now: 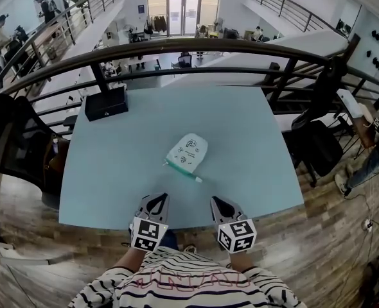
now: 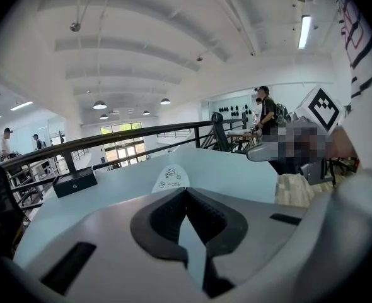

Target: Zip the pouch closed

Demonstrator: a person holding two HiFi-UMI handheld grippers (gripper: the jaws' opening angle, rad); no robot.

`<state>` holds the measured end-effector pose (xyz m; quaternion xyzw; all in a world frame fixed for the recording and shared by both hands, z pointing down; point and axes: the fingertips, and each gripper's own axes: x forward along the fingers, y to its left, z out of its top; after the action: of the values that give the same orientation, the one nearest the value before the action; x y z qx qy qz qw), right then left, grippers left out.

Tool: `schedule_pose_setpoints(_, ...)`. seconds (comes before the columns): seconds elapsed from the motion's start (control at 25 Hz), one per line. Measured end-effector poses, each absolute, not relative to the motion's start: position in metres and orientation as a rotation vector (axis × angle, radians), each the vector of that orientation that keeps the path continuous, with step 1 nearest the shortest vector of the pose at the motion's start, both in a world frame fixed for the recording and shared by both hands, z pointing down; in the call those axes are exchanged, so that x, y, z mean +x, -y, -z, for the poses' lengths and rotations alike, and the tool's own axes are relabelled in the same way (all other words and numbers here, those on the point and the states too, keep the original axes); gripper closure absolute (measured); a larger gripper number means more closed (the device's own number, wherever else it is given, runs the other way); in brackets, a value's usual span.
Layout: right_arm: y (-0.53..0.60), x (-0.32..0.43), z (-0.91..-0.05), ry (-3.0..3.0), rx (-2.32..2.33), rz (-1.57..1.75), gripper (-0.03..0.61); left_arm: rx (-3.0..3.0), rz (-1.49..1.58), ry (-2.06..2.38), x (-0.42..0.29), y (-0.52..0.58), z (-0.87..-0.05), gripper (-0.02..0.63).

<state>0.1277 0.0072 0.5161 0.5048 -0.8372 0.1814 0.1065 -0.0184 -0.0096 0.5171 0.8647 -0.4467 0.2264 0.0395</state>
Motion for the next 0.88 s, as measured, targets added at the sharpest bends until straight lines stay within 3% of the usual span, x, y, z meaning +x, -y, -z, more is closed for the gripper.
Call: schedule_pose_setpoints(0.88, -0.017, 0.119, -0.507, 2.497, 1.485, -0.505, 0.552, 2.612, -0.611, 1.429, -0.028, -0.017, -0.515, 0.589)
